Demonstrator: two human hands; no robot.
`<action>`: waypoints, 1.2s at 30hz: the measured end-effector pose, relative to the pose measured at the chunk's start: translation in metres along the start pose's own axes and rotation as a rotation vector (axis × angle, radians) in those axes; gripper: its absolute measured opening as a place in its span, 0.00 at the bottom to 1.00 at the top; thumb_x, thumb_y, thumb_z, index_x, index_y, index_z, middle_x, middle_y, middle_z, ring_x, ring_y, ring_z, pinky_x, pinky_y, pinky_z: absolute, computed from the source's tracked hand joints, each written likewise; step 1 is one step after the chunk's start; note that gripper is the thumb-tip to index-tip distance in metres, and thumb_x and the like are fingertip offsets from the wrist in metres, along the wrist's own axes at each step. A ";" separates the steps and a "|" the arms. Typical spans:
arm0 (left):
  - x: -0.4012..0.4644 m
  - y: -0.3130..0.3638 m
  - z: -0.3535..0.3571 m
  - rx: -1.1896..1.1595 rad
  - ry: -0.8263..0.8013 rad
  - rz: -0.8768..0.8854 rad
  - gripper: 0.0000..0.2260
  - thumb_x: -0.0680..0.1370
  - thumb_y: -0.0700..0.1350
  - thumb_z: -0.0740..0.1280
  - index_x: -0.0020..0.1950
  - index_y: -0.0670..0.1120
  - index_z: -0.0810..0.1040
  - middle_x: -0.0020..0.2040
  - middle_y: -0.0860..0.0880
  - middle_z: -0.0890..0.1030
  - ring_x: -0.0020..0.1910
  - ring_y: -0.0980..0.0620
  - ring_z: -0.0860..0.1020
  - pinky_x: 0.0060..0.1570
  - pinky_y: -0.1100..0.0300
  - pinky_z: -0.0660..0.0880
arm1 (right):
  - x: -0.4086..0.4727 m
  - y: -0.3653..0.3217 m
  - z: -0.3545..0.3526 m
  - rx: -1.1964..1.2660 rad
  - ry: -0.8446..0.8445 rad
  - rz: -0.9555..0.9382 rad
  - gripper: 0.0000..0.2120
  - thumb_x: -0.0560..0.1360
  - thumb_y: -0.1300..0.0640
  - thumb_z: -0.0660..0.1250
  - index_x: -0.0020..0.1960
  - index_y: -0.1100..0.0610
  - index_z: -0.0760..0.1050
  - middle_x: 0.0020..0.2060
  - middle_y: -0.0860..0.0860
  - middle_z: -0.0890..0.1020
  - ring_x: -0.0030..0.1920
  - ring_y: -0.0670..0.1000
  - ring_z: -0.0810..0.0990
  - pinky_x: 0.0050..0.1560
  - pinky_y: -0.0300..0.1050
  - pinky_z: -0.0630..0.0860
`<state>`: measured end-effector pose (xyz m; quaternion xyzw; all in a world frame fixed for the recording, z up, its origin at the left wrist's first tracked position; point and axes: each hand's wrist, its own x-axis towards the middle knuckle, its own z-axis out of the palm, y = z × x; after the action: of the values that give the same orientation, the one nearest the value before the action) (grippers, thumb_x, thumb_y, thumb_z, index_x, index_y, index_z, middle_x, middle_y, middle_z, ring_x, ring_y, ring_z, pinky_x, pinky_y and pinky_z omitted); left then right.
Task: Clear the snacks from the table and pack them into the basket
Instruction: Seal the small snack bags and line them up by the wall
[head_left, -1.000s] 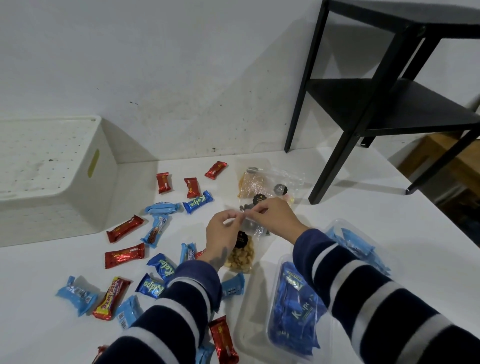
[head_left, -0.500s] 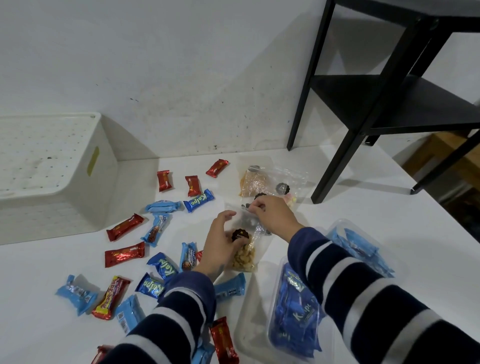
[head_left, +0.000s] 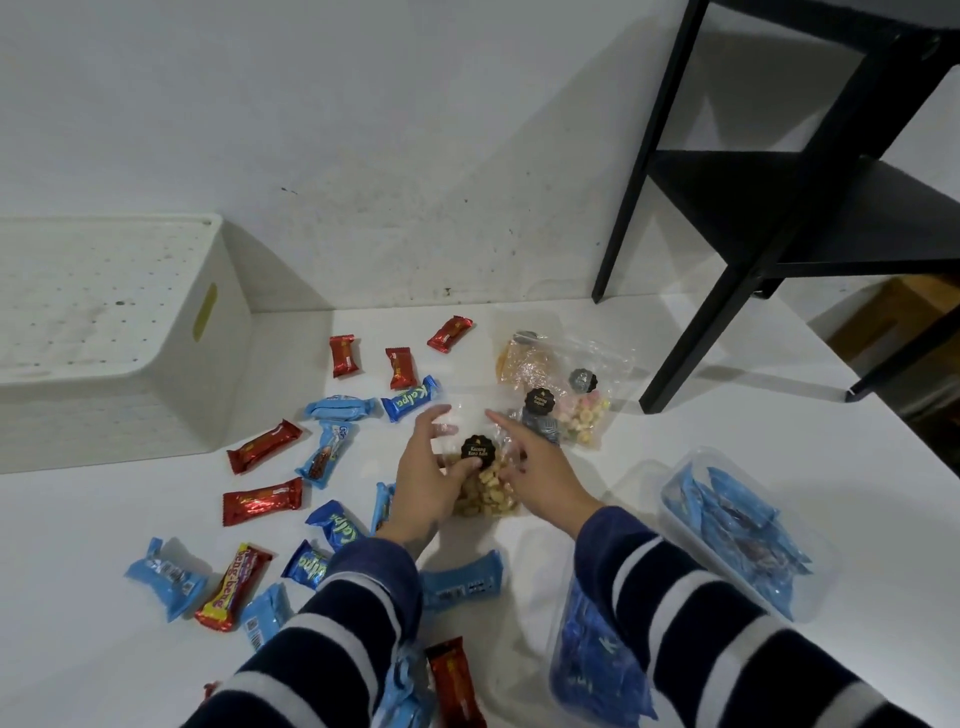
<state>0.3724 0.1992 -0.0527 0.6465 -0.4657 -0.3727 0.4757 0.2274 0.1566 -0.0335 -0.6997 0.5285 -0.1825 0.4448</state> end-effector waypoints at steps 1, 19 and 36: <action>0.003 0.002 -0.006 -0.017 0.008 -0.004 0.28 0.74 0.45 0.71 0.69 0.59 0.61 0.57 0.57 0.72 0.49 0.57 0.78 0.46 0.65 0.75 | 0.005 -0.004 -0.002 -0.022 0.004 -0.009 0.36 0.75 0.72 0.61 0.72 0.38 0.62 0.46 0.43 0.73 0.36 0.41 0.72 0.30 0.29 0.68; 0.066 -0.068 -0.104 1.135 -0.060 -0.031 0.30 0.75 0.68 0.44 0.76 0.62 0.46 0.79 0.52 0.50 0.77 0.41 0.46 0.69 0.32 0.42 | 0.187 -0.116 0.027 -0.085 0.046 -0.164 0.36 0.75 0.73 0.55 0.71 0.39 0.64 0.44 0.46 0.73 0.41 0.45 0.75 0.39 0.37 0.76; 0.076 -0.084 -0.104 1.082 -0.022 -0.057 0.25 0.74 0.71 0.52 0.68 0.65 0.67 0.70 0.56 0.71 0.69 0.45 0.70 0.63 0.30 0.56 | 0.308 -0.125 0.101 0.090 0.001 -0.201 0.34 0.76 0.72 0.61 0.73 0.43 0.61 0.60 0.50 0.73 0.57 0.52 0.75 0.53 0.44 0.80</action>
<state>0.5115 0.1645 -0.1082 0.8076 -0.5783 -0.0993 0.0598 0.4879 -0.0717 -0.0523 -0.7284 0.4472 -0.2500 0.4549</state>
